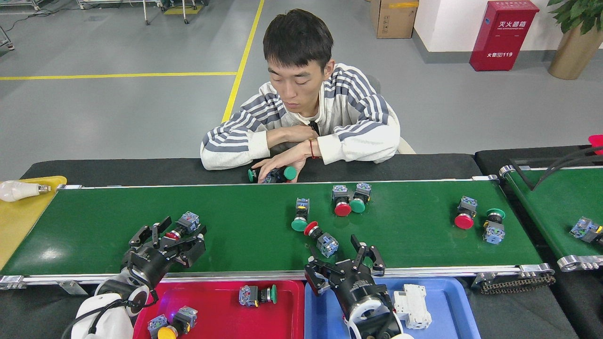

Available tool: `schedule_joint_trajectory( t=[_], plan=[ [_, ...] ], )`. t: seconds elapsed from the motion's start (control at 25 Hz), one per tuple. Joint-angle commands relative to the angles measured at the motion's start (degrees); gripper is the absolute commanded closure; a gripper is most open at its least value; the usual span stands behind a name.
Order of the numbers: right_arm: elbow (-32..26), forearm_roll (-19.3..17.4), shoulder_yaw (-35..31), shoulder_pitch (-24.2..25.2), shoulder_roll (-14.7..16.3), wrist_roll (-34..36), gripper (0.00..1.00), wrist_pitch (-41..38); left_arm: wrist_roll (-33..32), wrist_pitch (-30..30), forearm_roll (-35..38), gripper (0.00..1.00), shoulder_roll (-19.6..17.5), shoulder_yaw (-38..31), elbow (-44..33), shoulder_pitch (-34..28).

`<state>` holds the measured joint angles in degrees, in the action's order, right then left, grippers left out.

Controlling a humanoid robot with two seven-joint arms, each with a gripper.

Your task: Pick switch part from conveyor to tray

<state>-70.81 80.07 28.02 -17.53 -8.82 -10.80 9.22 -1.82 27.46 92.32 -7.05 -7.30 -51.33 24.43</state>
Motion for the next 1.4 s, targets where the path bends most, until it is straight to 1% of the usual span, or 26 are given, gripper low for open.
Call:
schedule_joint_trajectory(
  t=[0.0, 0.04, 0.08, 0.12, 0.2, 0.28, 0.32, 0.4, 0.44, 0.48, 0.52, 0.56, 0.6, 0.64, 0.72, 0.76, 0.8, 0.84, 0.88, 0.92, 1.0, 1.12, 1.16, 1.24, 1.28, 1.36],
  plan=[
    [2.34, -1.58, 1.24, -2.95, -0.41, -0.01, 0.03, -0.08, 0.42, -1.01, -0.03, 0.69, -0.33, 0.44, 0.88, 1.41],
    [3.57, -1.85, 2.30, -4.09, -0.41, -0.01, 0.11, 0.01, 0.68, -0.92, -0.12, 0.75, -0.16, 0.44, 1.41, 1.41],
    [4.36, -1.58, 3.09, -4.79, -0.41, -0.01, 0.23, 0.01, 0.77, -0.75, -0.30, 0.80, 0.02, 0.53, 1.50, 1.41],
    [5.33, -1.50, 4.32, -5.85, -0.41, -0.09, 0.46, 0.01, 0.86, -0.57, -0.47, 0.86, 0.28, 0.62, 1.50, 1.41],
    [6.03, -1.50, 5.11, -6.38, -0.32, -0.18, 0.73, 0.01, 0.94, 0.31, -0.91, 0.91, 0.55, 0.71, 0.27, 0.97],
    [5.94, -1.50, 5.11, -6.20, -0.32, -0.18, 0.92, 0.10, 1.74, 5.23, -1.35, 0.94, 0.81, 0.71, -3.95, -0.70],
    [5.85, -1.58, 5.11, -6.02, -0.23, -0.09, 0.98, 0.10, 1.74, 8.75, -1.53, 0.93, 0.81, 0.71, -6.85, -2.28],
    [5.59, -1.50, 5.11, -5.67, -0.06, -0.09, 0.98, 0.10, 1.74, 17.54, -1.53, 0.89, 0.63, 0.71, -14.50, -7.03],
    [5.15, -1.58, 5.11, -5.32, -0.06, -0.09, 0.98, 0.01, 1.74, 17.54, -1.53, 0.85, 0.28, 0.09, -18.89, -10.72],
    [4.27, -1.58, 5.11, -4.97, 0.03, -0.09, 0.98, 0.01, 1.74, 17.54, -1.70, 0.74, 0.02, -0.52, -22.66, -13.61],
    [3.13, -1.58, 5.20, -4.35, 0.03, -0.09, 0.98, -0.17, 1.65, 17.54, -1.62, 0.58, 0.11, -1.67, -25.66, -15.99],
    [1.11, -1.50, 5.29, -3.21, 0.12, -0.01, 0.98, -0.70, 1.65, 17.54, -1.53, 0.36, 0.28, -3.60, -29.53, -18.98],
    [-1.53, -1.50, 5.73, -1.81, 0.56, 0.08, 0.98, -0.96, 1.65, 17.54, -1.53, 0.07, 0.72, -5.18, -32.69, -22.06],
    [-4.33, -1.41, 6.95, -0.58, 1.78, 0.08, 0.98, -2.10, 1.74, 17.54, -1.53, 0.00, 1.25, -5.97, -34.44, -24.34],
    [-9.70, -1.41, 10.38, 2.32, 4.16, -0.01, 0.98, -4.91, 1.74, 17.54, -1.35, 0.00, 2.74, -6.32, -35.33, -26.36],
    [-12.51, -1.41, 11.96, 4.17, 4.86, 0.17, 0.97, -5.96, 1.65, 17.54, -1.27, 0.00, 3.44, -6.41, -35.41, -26.80],
    [-14.10, -1.23, 13.29, 5.05, 5.21, 0.17, 0.88, -6.32, 1.65, 17.54, -1.26, 0.00, 3.89, -6.50, -35.41, -27.07],
    [-15.42, -0.97, 15.22, 5.84, 5.30, 0.17, 0.57, -6.50, 1.65, 17.54, -1.18, 0.00, 4.15, -6.85, -35.59, -27.42],
    [-15.94, -0.88, 17.24, 5.93, 5.21, 0.34, 0.08, -6.50, 1.65, 17.54, -1.18, 0.00, 4.41, -8.17, -35.85, -27.68],
    [-16.03, -0.88, 18.99, 6.02, 5.04, 0.43, 0.00, -6.67, 1.74, 17.54, -1.44, 0.00, 4.59, -10.45, -36.03, -27.94],
    [-16.03, -0.88, 20.58, 5.93, 4.95, 0.96, 0.00, -6.76, 1.74, 17.54, -1.44, 0.00, 5.99, -15.11, -35.94, -28.03],
    [-17.70, -0.88, 20.49, 6.46, 5.04, 1.31, 0.00, -6.32, 1.74, 17.27, -1.44, 0.00, 6.96, -18.72, -35.68, -28.38],
    [-19.28, -0.97, 20.14, 7.16, 5.21, 1.31, 0.00, -5.79, 1.74, 12.88, -1.53, 0.00, 6.70, -19.16, -35.50, -28.82],
    [-23.41, -0.97, 16.98, 11.11, 5.83, 2.19, 0.00, -1.75, 1.82, 9.80, -1.70, 0.00, 6.43, -19.60, -35.68, -29.79],
    [-26.05, -0.88, 14.25, 14.81, 6.36, 3.86, 0.00, 2.38, 1.82, 9.63, -1.70, 0.00, 6.35, -19.86, -35.77, -29.97],
    [-29.30, -0.79, 11.00, 20.43, 6.88, 10.54, 0.00, 9.76, 1.82, 9.89, -1.79, 0.00, 6.26, -20.30, -36.03, -29.97]
  ],
)
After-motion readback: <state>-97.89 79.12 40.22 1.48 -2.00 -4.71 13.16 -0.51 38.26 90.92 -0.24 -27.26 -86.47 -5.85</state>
